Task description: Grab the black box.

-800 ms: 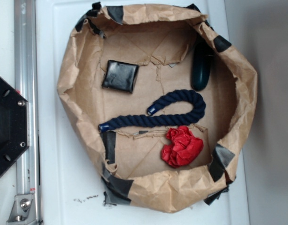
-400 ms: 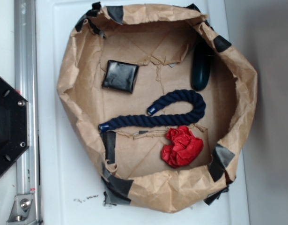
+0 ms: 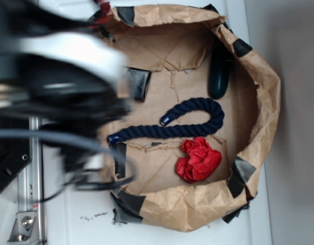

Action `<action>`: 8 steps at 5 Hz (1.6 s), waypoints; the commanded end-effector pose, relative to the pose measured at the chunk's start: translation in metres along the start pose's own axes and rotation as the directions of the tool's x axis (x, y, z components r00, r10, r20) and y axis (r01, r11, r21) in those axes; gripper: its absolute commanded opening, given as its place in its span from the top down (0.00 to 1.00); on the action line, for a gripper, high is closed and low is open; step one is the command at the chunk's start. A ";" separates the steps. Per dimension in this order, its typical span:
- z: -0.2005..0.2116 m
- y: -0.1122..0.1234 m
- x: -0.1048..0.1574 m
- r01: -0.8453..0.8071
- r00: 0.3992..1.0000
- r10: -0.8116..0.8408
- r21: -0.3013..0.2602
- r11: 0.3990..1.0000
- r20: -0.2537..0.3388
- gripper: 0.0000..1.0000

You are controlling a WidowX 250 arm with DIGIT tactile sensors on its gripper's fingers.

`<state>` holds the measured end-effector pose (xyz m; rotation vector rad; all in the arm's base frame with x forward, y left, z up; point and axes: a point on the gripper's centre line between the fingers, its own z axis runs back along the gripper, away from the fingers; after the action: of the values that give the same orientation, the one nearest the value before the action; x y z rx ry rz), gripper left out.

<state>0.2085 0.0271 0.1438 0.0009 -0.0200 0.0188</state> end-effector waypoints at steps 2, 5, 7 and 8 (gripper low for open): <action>-0.077 0.031 -0.009 0.143 0.990 -0.143 0.113 0.983 -0.010 0.00; -0.120 0.065 0.037 0.103 0.994 -0.103 0.014 0.995 -0.030 0.00; -0.155 0.047 0.055 0.110 0.992 -0.107 0.041 0.993 -0.069 1.00; -0.151 0.041 0.055 0.112 0.992 -0.108 0.054 0.992 -0.063 1.00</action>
<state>0.2633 0.0768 0.0046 0.0584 0.0564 -0.0948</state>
